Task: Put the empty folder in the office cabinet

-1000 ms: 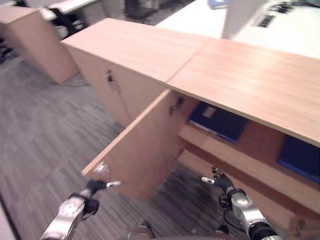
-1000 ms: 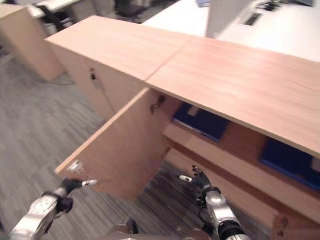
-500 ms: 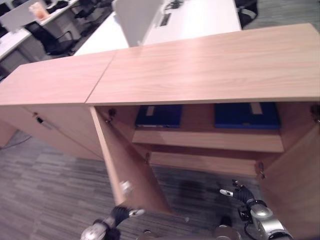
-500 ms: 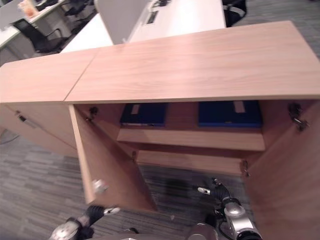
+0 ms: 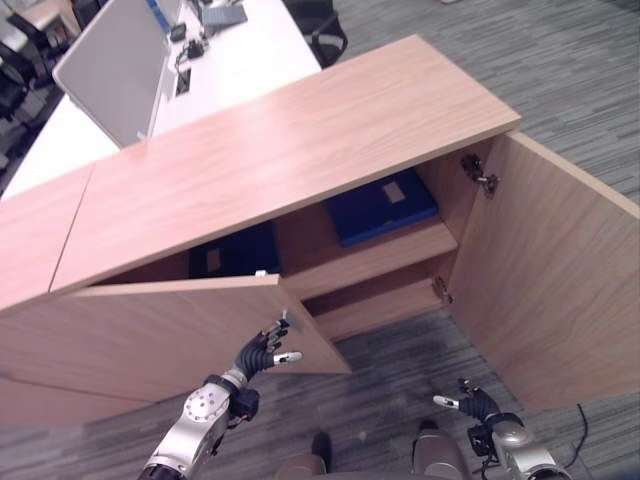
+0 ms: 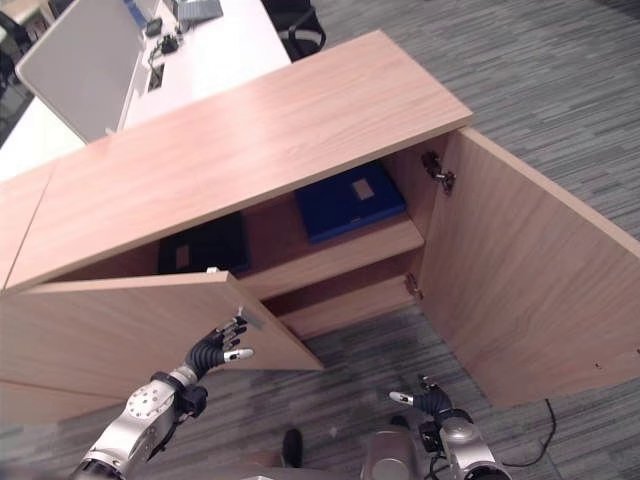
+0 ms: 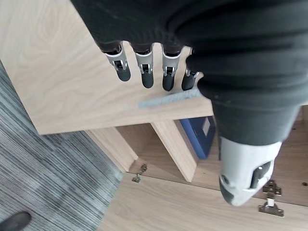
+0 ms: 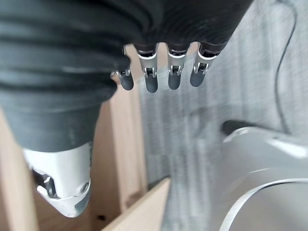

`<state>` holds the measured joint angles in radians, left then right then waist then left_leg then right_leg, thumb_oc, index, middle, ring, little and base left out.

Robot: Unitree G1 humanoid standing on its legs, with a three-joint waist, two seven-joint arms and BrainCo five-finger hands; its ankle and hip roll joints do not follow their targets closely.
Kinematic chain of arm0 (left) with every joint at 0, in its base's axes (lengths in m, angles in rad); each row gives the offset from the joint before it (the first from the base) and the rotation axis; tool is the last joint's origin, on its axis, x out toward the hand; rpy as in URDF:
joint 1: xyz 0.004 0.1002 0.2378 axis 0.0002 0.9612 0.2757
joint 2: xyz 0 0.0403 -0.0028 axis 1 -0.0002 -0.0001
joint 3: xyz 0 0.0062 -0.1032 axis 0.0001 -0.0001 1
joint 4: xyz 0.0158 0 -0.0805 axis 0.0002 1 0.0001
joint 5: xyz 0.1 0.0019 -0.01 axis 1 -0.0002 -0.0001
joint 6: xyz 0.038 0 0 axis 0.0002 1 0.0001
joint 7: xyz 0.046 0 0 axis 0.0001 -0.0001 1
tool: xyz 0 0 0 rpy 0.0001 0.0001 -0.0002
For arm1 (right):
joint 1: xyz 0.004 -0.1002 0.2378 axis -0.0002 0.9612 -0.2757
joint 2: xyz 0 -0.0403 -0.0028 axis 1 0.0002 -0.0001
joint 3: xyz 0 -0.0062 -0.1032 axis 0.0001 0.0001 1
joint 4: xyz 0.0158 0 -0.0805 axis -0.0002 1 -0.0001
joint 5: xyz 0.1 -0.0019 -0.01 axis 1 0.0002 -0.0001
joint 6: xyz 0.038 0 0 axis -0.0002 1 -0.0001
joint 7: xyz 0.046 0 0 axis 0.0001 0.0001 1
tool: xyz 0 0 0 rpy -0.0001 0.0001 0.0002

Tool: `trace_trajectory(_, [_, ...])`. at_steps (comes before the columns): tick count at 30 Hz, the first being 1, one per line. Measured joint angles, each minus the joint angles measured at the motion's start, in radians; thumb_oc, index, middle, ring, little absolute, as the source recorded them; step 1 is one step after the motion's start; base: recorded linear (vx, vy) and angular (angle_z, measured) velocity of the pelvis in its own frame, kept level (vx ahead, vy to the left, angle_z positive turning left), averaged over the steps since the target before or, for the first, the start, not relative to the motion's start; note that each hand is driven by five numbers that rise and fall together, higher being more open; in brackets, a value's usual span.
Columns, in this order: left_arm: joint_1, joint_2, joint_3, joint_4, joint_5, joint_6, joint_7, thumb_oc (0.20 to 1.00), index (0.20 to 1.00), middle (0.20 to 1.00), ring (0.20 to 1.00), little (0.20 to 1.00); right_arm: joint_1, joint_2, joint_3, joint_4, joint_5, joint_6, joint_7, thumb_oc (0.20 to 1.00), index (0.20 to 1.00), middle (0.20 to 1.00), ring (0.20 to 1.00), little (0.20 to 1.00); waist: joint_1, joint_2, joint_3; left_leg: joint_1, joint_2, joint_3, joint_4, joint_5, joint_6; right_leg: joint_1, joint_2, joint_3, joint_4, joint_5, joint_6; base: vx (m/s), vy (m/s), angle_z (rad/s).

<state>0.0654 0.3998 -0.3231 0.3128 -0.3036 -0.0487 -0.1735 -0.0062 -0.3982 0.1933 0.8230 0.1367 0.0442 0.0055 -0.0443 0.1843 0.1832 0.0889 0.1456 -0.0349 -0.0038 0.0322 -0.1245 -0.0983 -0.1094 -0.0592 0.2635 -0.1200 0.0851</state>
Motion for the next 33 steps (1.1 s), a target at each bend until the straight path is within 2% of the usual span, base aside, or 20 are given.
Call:
trace_trajectory(3, [-0.061,-0.020,0.015,0.102,0.038,-0.004,0.040,1.000,1.000,1.000,1.000,1.000,-0.014,0.009,-0.004,-0.009,0.000,-0.002,0.017,1.000,1.000,1.000,1.000,1.000,-0.009,-0.010,-0.022,0.023,0.002,0.042,-0.035,-0.003,0.004,0.022,0.004,0.018,-0.077,0.045,0.017,0.07,0.019,-0.24])
trace_trajectory(6, [-0.120,-0.017,0.051,0.193,0.054,-0.005,0.063,1.000,1.000,1.000,1.000,1.000,0.000,0.013,-0.009,-0.006,0.000,0.000,0.027,1.000,1.000,1.000,1.000,1.000,-0.028,-0.039,-0.039,0.059,0.000,0.069,-0.083,-0.003,0.004,0.056,0.012,0.033,-0.153,0.089,0.030,0.08,0.046,-0.25])
trace_trajectory(9, [-0.161,0.017,0.095,0.316,0.053,-0.004,0.085,1.000,1.000,1.000,1.000,1.000,0.026,0.030,-0.013,-0.008,0.001,0.000,0.036,1.000,1.000,1.000,1.000,1.000,-0.036,-0.078,-0.067,0.079,-0.002,0.128,-0.085,-0.023,0.017,0.081,0.007,0.069,-0.231,0.137,0.035,0.06,0.042,-0.52])
trace_trajectory(10, [-0.162,0.026,0.096,0.322,0.053,-0.004,0.098,1.000,1.000,1.000,1.000,1.000,0.034,0.034,-0.014,-0.008,0.001,0.000,0.037,1.000,1.000,1.000,1.000,1.000,-0.042,-0.087,-0.071,0.081,-0.004,0.139,-0.086,-0.024,0.019,0.088,-0.001,0.066,-0.255,0.152,0.050,0.08,0.087,-0.29])
trace_trajectory(11, [-0.162,0.026,0.096,0.322,0.053,-0.004,0.098,1.000,1.000,1.000,1.000,1.000,0.034,0.034,-0.014,-0.008,0.001,0.000,0.037,1.000,1.000,1.000,1.000,1.000,-0.042,-0.087,-0.071,0.081,-0.004,0.139,-0.086,-0.024,0.019,0.088,-0.001,0.066,-0.255,0.152,0.050,0.07,0.084,-0.29])
trace_trajectory(12, [-0.208,0.045,0.098,0.403,0.052,-0.005,0.105,1.000,1.000,1.000,1.000,1.000,0.071,0.038,-0.035,-0.023,0.002,0.000,0.044,1.000,1.000,1.000,1.000,1.000,-0.060,-0.107,-0.081,0.099,-0.016,0.160,-0.086,-0.028,0.020,0.115,-0.001,0.078,-0.310,0.196,0.053,0.05,0.072,-0.42])
trace_trajectory(14, [-0.227,0.092,0.129,0.485,0.052,-0.003,0.107,1.000,1.000,1.000,1.000,1.000,0.112,0.031,-0.043,-0.084,0.002,-0.005,0.053,1.000,1.000,1.000,1.000,1.000,-0.082,-0.109,-0.098,0.112,-0.016,0.195,-0.096,-0.040,0.019,0.136,0.000,0.107,-0.357,0.225,0.050,0.03,0.074,-0.56])
trace_trajectory(19, [-0.256,0.133,0.180,0.561,0.052,-0.006,0.113,1.000,1.000,1.000,1.000,1.000,0.152,0.025,-0.045,-0.084,0.010,-0.011,0.072,1.000,1.000,1.000,1.000,1.000,-0.106,-0.127,-0.117,0.127,-0.020,0.237,-0.097,-0.052,0.014,0.116,0.003,0.131,-0.357,0.240,0.052,0.01,0.061,-0.28])
trace_trajectory(22, [-0.271,0.149,0.209,0.598,0.052,-0.007,0.115,1.000,1.000,1.000,1.000,1.000,0.157,0.028,-0.045,-0.083,0.040,-0.012,0.077,1.000,1.000,1.000,1.000,1.000,-0.112,-0.146,-0.127,0.127,-0.024,0.261,-0.097,-0.051,0.014,0.106,0.000,0.141,-0.357,0.247,0.059,0.01,0.072,-0.26])
trace_trajectory(23, [-0.288,0.161,0.209,0.634,0.053,-0.007,0.112,1.000,1.000,1.000,1.000,1.000,0.167,0.030,-0.043,-0.082,0.040,-0.012,0.080,1.000,1.000,1.000,1.000,1.000,-0.112,-0.162,-0.138,0.129,-0.027,0.275,-0.097,-0.050,0.015,0.100,0.001,0.157,-0.357,0.258,0.056,0.00,0.058,-0.25])
trace_trajectory(27, [-0.287,0.159,0.207,0.638,0.054,-0.006,0.112,1.000,1.000,1.000,1.000,1.000,0.167,0.031,-0.042,-0.077,0.040,-0.014,0.082,1.000,1.000,1.000,1.000,1.000,-0.112,-0.186,-0.150,0.130,-0.031,0.281,-0.097,-0.049,0.014,0.098,-0.001,0.159,-0.357,0.261,0.059,0.00,0.049,-0.06])
trace_trajectory(33, [-0.287,0.156,0.207,0.638,0.056,-0.006,0.114,1.000,1.000,1.000,1.000,1.000,0.165,0.033,-0.042,-0.075,0.040,-0.015,0.082,1.000,1.000,1.000,1.000,1.000,-0.110,-0.188,-0.151,0.134,-0.032,0.282,-0.097,-0.049,0.013,0.101,-0.002,0.159,-0.357,0.268,0.065,0.00,0.030,-0.01])
